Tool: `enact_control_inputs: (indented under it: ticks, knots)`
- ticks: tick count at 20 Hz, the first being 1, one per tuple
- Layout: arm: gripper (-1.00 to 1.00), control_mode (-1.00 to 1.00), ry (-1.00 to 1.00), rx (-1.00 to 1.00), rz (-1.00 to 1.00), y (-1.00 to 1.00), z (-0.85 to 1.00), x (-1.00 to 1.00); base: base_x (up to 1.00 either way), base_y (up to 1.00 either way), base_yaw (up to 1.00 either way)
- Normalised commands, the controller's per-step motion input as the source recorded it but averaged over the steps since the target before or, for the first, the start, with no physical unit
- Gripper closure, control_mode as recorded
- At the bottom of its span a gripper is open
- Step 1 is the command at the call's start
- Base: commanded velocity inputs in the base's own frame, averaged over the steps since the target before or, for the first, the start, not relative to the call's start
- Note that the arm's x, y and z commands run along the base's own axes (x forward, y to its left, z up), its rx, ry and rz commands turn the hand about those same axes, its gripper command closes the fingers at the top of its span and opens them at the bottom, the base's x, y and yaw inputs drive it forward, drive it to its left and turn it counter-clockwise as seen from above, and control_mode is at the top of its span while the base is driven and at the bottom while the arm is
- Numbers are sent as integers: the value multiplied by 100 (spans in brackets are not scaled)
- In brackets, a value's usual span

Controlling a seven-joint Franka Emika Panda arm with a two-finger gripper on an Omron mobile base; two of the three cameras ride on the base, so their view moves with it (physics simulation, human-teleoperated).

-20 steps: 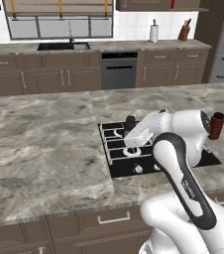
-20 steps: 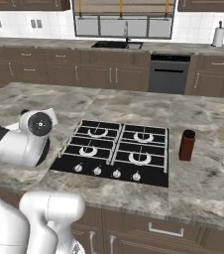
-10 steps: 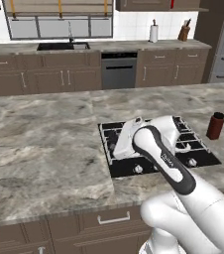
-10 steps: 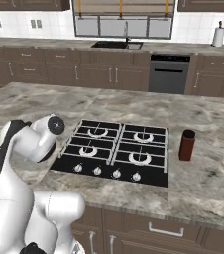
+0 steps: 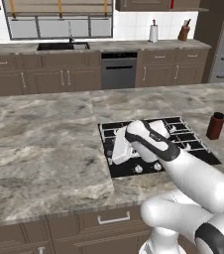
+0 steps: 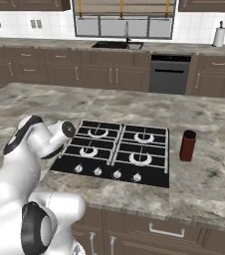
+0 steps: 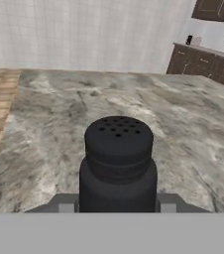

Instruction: Collect the paprika, ketchup, and shaker from the cabinet and place them next to the stove.

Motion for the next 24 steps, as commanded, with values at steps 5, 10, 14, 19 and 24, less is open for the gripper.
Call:
enact_control_inputs:
  ticks: [5, 10, 14, 19, 24]
  knots:
    - [100, -100, 1, 0, 8, 0, -46, 52, 0, 0, 0]
    - [100, -100, 0, 0, 7, 0, -43, 55, 0, 0, 0]
    - [100, -100, 0, 0, 6, 3, -40, 62, 0, 0, 0]
    - [100, -100, 0, 0, 5, 14, -42, 62, 0, 0, 0]
    - [100, -100, -1, -2, 2, 38, -48, 47, 0, 0, 0]
